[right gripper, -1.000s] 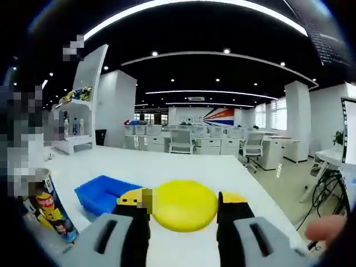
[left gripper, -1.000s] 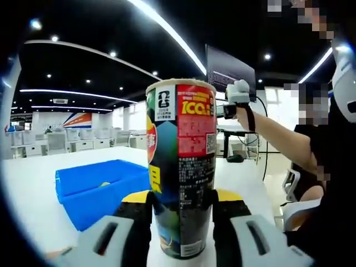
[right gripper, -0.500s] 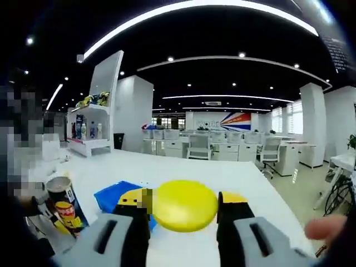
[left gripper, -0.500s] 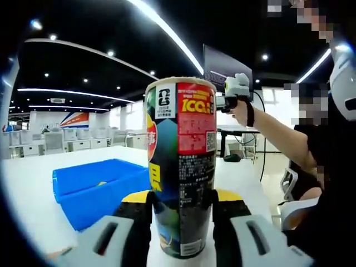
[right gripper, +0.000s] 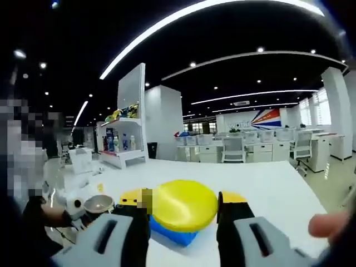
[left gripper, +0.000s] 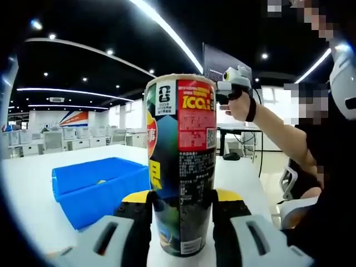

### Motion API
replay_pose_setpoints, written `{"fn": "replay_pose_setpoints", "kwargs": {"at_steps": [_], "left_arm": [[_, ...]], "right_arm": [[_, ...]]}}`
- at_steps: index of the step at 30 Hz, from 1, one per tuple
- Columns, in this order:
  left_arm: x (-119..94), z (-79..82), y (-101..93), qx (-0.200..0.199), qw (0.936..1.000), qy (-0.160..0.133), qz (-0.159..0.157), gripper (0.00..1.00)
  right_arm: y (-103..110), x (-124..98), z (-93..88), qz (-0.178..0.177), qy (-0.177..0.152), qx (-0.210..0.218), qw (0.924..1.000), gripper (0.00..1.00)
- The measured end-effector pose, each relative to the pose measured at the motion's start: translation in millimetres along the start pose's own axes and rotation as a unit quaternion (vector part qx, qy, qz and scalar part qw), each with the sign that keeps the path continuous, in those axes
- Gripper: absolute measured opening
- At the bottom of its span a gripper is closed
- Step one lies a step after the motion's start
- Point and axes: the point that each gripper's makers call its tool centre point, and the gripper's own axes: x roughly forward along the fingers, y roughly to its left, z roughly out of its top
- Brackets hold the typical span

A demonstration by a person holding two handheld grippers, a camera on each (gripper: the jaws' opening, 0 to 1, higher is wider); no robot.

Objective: Open the lid of the chip container on the table, take out the chips, place them into the box in front of the container, and close the lid

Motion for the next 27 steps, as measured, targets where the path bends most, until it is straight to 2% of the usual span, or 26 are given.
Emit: {"fn": "replay_pose_setpoints", "kwargs": {"at_steps": [10,16,20,27], "left_arm": [[0,-1.8,-0.1,-0.001,1.0000,0.002,0.000,0.43],[0,-2.9,0.0,0.000,1.0000,0.004,0.003,0.43],[0,-2.6,-1.7,0.000,0.9998,0.003,0.017,0.43],[0,-2.5,-0.8,-0.001,0.9999,-0.001,0.014,0.43]], "right_arm": [[53,14,4.2,0.060,0.013,-0.031,0.9976,0.45],[88,21,2.6,0.109,0.025,-0.028,0.9933,0.45],[113,27,-5.9,0.138,0.039,-0.034,0.9891,0.45],[148,35,-28.6,0.176,0.073,-0.041,0.9807,0.45]]}}
